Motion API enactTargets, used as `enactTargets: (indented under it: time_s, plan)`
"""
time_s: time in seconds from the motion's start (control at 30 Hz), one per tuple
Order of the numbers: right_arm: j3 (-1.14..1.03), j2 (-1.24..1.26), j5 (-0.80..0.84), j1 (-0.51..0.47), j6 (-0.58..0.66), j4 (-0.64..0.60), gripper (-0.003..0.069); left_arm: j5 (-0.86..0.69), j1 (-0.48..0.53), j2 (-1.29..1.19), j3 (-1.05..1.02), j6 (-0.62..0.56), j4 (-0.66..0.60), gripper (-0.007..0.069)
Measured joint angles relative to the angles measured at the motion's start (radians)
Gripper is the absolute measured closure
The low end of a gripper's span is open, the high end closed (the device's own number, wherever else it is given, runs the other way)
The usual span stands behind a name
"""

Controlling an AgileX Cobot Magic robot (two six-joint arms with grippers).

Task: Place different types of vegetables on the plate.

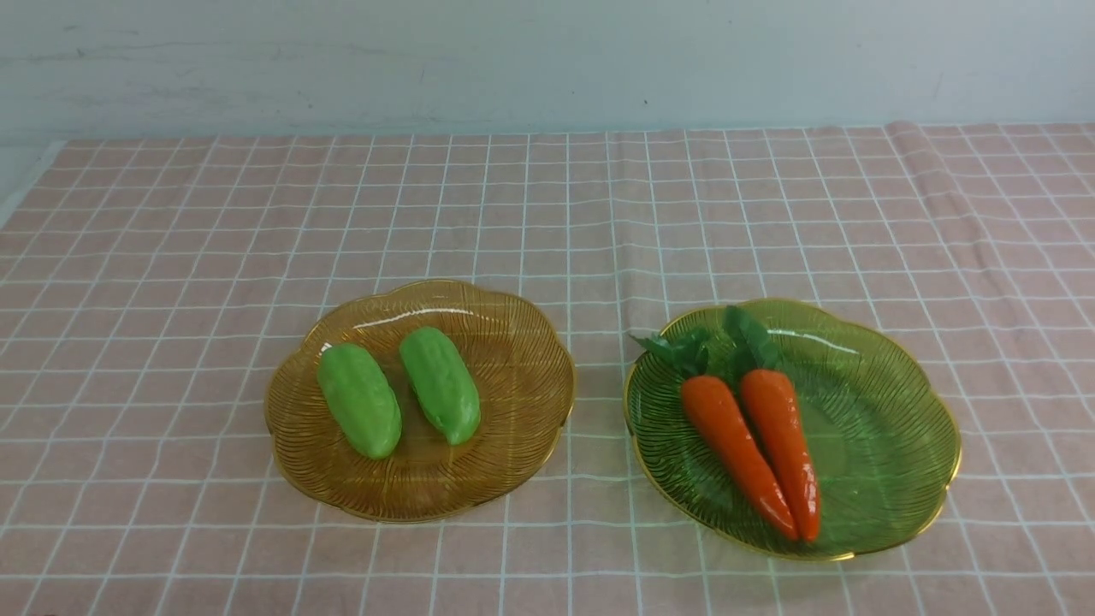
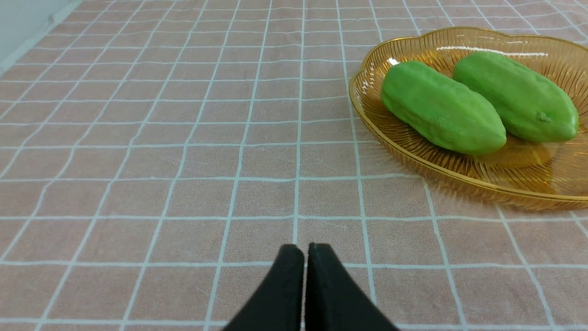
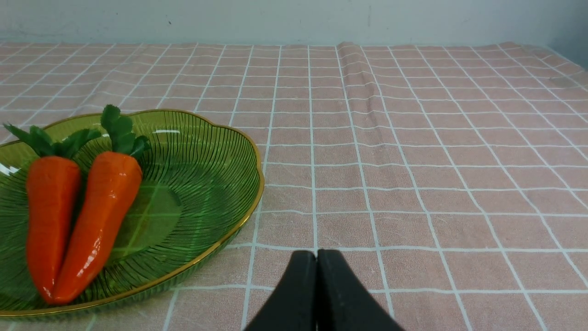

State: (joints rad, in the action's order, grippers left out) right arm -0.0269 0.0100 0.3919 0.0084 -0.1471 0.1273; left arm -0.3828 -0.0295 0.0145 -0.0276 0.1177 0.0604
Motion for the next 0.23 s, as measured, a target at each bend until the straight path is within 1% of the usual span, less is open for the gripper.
enactTargets:
  time_s: [0.23]
  plan:
    - [0.000,0.000,0.000,0.000,0.006,0.000,0.0674,0.000,0.000,0.000,0.000,0.000,0.000,0.0628]
